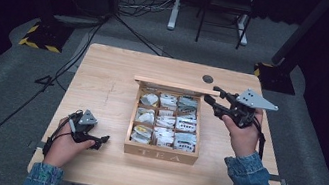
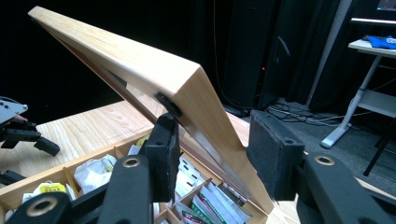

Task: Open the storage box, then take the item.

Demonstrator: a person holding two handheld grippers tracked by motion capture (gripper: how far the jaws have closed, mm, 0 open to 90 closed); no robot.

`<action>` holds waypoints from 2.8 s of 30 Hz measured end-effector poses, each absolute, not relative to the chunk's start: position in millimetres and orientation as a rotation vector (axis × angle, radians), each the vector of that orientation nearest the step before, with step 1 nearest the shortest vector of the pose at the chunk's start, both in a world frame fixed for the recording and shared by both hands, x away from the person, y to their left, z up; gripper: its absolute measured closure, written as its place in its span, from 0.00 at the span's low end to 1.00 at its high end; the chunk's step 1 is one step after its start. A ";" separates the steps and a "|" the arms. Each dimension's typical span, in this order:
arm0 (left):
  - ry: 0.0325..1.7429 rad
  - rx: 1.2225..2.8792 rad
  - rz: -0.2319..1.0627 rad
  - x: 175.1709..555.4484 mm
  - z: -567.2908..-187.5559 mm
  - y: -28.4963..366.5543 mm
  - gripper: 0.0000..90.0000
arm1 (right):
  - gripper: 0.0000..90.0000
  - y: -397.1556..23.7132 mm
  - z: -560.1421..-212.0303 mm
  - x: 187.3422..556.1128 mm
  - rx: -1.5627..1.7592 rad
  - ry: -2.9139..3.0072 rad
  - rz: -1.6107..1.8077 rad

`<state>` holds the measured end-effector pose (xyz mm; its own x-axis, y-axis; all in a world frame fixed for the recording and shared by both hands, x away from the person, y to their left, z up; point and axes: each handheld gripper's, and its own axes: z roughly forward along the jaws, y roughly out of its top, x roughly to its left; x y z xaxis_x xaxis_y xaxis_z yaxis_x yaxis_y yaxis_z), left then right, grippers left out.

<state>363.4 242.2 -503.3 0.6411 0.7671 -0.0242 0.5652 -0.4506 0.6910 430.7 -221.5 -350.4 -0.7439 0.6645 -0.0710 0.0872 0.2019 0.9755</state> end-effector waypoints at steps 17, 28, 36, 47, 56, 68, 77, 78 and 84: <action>0.989 2.139 0.357 366.0 -480.8 233.3 0.25 | 0.60 -221.1 -352.7 425.7 0.703 2.000 1.562; 0.832 2.087 0.386 356.5 -438.9 207.4 0.26 | 0.60 -220.8 -353.8 423.0 0.704 2.003 1.556; 0.719 2.049 0.343 351.3 -413.7 183.0 0.27 | 0.59 -221.1 -353.5 423.5 0.707 2.004 1.559; 0.620 2.030 0.284 352.9 -405.1 152.1 0.28 | 0.59 -221.5 -353.4 424.8 0.709 2.005 1.565; 0.521 2.043 0.245 357.5 -404.8 117.2 0.34 | 0.59 -221.3 -352.8 425.6 0.706 2.003 1.565; 0.425 2.055 0.181 367.1 -404.0 74.3 0.41 | 0.59 -221.3 -352.8 425.4 0.706 2.006 1.564; 0.400 2.066 0.072 377.3 -412.6 48.0 0.55 | 0.59 -221.4 -353.0 425.1 0.704 2.008 1.563; 0.399 2.069 0.066 378.9 -413.6 45.1 0.56 | 0.59 -221.4 -353.0 425.1 0.704 2.008 1.563; 0.425 2.093 0.044 391.3 -421.5 31.7 0.57 | 0.59 -221.6 -353.1 425.2 0.704 2.010 1.565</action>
